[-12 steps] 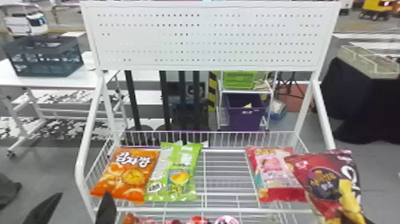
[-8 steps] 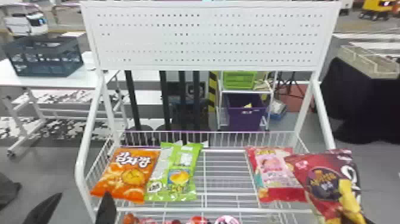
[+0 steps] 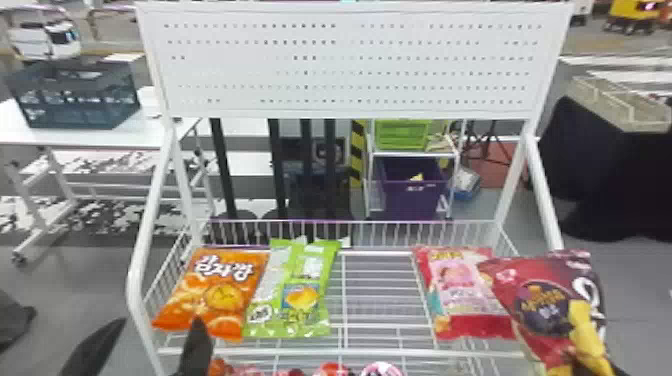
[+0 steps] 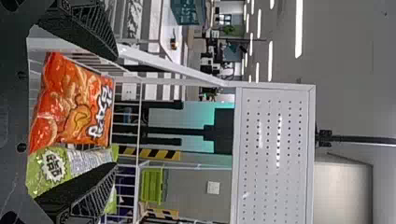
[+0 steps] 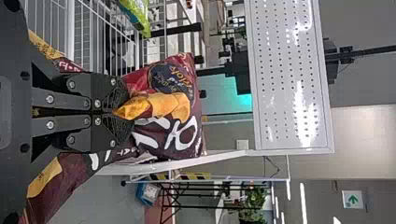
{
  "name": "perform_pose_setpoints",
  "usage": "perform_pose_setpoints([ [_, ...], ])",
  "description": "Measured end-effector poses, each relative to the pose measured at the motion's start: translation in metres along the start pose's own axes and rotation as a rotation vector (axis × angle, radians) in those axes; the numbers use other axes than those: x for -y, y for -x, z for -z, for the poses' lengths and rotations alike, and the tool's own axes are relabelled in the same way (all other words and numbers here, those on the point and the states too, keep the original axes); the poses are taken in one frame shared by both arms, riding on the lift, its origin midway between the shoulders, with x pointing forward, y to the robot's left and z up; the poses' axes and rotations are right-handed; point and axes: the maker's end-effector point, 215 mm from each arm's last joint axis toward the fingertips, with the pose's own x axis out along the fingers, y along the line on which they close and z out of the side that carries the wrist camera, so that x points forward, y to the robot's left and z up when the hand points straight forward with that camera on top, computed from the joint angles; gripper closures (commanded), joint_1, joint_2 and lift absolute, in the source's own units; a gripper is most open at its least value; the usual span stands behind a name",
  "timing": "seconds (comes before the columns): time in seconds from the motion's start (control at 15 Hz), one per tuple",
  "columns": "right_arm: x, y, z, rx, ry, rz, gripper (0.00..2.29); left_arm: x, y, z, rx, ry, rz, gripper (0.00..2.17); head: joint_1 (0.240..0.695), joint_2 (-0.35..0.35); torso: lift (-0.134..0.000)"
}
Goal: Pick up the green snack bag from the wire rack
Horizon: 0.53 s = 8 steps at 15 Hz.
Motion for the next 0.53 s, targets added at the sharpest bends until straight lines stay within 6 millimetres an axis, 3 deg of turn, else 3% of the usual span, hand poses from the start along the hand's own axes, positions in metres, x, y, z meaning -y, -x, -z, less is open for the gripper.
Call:
perform_pose_setpoints([
  [0.33,-0.003,-0.001,0.001,0.001,-0.001,-0.002,2.18,0.077,-0.062,0.045,-0.063,0.011,0.141,0.08,0.499,0.0,0.0],
  [0.53,-0.006,-0.002,0.003,-0.001,-0.003,-0.006,2.18,0.104,-0.103,0.085,-0.135,-0.014,0.184,0.08,0.499,0.0,0.0],
])
